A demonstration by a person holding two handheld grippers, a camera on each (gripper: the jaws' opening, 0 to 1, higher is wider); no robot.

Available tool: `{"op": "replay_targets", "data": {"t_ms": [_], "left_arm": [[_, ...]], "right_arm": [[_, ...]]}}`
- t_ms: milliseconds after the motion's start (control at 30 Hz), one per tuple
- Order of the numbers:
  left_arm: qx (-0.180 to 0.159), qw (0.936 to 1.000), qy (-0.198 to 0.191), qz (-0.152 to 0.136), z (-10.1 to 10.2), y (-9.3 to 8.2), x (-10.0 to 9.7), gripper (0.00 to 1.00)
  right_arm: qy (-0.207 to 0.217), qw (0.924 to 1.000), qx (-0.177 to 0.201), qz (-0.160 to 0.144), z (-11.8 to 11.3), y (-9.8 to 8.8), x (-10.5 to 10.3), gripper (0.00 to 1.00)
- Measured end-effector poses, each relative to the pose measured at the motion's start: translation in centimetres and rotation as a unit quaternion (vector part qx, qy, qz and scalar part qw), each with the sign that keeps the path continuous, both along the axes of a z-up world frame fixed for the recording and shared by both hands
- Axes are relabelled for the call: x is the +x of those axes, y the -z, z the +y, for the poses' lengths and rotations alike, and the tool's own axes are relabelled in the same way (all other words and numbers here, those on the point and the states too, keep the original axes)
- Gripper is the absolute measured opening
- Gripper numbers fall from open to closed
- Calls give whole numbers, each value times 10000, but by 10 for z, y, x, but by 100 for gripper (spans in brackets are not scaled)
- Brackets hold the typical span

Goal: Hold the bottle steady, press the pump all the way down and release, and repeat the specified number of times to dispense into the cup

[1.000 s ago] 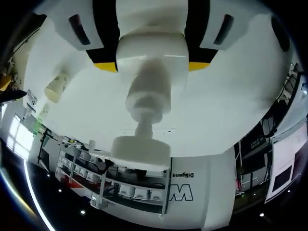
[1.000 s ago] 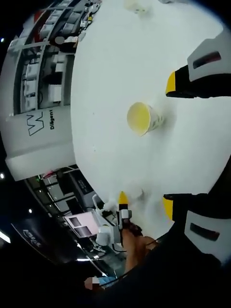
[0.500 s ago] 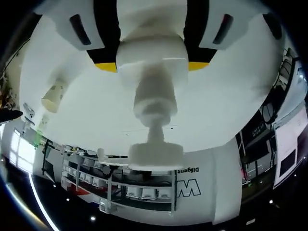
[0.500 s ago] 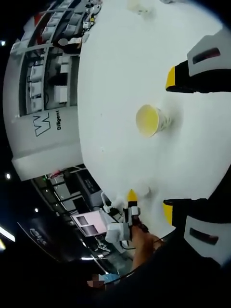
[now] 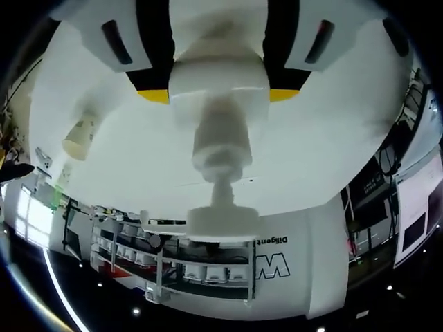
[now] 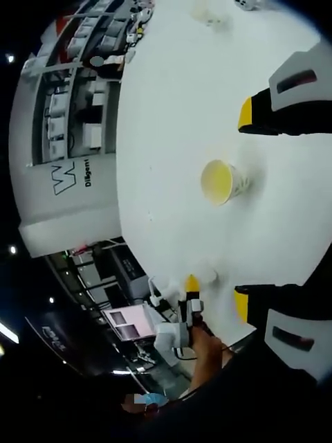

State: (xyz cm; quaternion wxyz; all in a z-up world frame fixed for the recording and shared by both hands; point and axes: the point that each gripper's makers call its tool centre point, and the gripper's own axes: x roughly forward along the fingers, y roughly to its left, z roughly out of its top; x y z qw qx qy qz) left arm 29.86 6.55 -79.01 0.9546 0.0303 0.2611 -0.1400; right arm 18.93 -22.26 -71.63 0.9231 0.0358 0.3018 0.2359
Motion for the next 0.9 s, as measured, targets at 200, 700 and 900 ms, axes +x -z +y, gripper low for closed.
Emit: {"op": "replay_targets", "data": {"t_ms": [200, 700, 900], "left_arm": [[5, 9995, 315, 7, -16, 1, -1, 46], [-66, 9971, 752, -12, -49, 2, 2, 46], [-122, 9957, 922, -31, -65, 1, 0, 46]], "right_arm": [[-50, 10000, -20, -23, 0, -1, 3, 89], [-95, 9998, -148, -46, -7, 1, 12, 90], [-189, 9996, -179, -99, -4, -2, 19, 90]]}}
